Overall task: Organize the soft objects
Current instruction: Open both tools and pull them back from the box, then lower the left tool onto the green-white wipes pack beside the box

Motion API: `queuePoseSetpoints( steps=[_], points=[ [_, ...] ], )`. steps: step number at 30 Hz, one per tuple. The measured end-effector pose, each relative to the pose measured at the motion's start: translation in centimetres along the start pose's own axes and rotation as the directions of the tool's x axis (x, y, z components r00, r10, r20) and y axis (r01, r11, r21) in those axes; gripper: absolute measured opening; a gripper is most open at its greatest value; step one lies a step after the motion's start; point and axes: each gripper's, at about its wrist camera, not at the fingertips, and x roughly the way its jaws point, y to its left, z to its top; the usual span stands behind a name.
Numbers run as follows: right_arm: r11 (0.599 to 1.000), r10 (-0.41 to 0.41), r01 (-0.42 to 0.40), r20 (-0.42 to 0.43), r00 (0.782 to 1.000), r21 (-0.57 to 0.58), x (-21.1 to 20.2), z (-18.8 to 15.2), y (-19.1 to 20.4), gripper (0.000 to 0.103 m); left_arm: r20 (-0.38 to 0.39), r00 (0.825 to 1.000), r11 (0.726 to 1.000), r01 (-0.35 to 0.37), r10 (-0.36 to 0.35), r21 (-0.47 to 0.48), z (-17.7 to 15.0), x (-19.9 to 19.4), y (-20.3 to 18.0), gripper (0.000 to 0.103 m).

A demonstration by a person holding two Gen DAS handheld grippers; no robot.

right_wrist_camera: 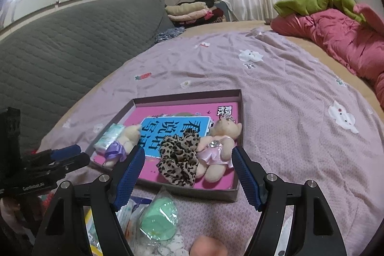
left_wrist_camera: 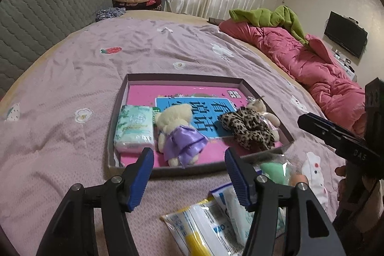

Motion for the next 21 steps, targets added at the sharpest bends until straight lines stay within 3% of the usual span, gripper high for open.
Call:
queuePoseSetpoints(
  steps=[21],
  points=[
    [0.997, -0.016, 0.014, -0.033, 0.999, -0.075, -2.5, -2.2, 2.4, 0.076, -0.018, 0.999, 0.997, 0.047, -0.046, 0.063, -2.6, -1.9, -3.5, 0.061]
  ],
)
